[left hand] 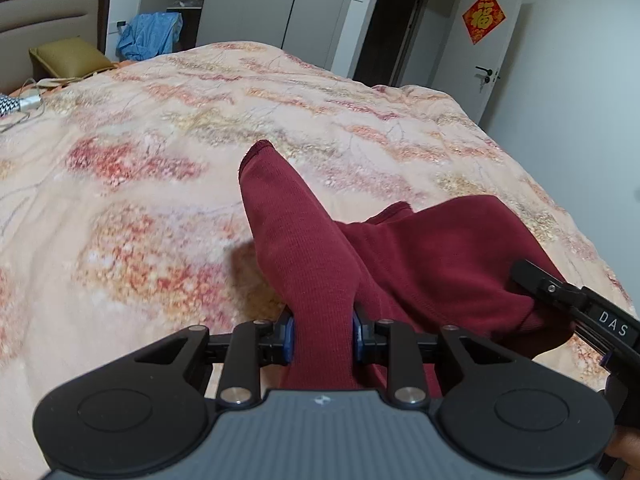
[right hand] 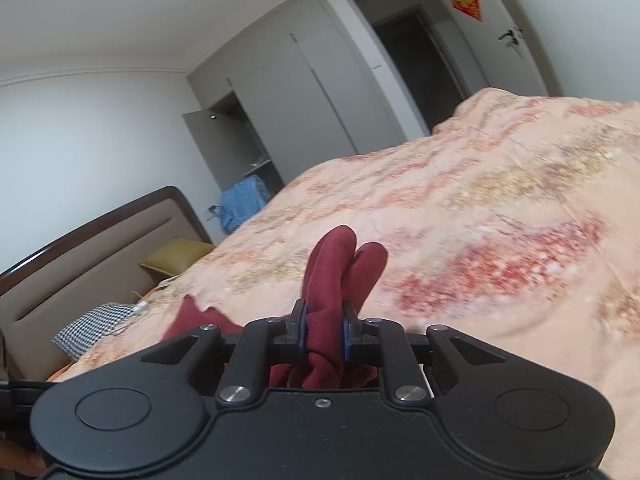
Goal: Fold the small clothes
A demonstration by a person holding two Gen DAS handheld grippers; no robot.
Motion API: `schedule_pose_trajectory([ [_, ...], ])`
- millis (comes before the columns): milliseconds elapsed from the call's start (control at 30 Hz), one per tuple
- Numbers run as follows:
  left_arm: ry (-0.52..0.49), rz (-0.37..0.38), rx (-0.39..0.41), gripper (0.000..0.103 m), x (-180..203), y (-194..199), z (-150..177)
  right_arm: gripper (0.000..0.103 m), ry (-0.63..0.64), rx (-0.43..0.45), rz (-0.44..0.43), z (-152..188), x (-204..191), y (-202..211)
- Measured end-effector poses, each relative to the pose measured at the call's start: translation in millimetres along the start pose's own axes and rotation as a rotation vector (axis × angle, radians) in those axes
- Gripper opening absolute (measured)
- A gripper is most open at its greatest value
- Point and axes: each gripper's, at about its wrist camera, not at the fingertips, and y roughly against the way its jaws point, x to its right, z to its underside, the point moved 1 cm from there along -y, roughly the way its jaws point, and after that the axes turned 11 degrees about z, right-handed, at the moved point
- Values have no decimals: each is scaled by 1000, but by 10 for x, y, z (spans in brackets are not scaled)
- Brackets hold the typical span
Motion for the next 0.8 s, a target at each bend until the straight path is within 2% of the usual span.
schedule_pose_trajectory([
  [300,28,18,0,31,-128,-21,52,21,-11,-17,74,91,180,-73],
  [533,94,33,4,44,-186,18,63,41,-20,-8,126,115,279,-13],
  [600,104,28,7,49,-190,50,78,54,-21,-3,136,106,304,34],
  [667,111,18,14,61,-179,102,89,63,-12,12,145,79,308,93],
  [800,105,2,50,75,-94,290,71,74,9,47,142,-18,258,254],
])
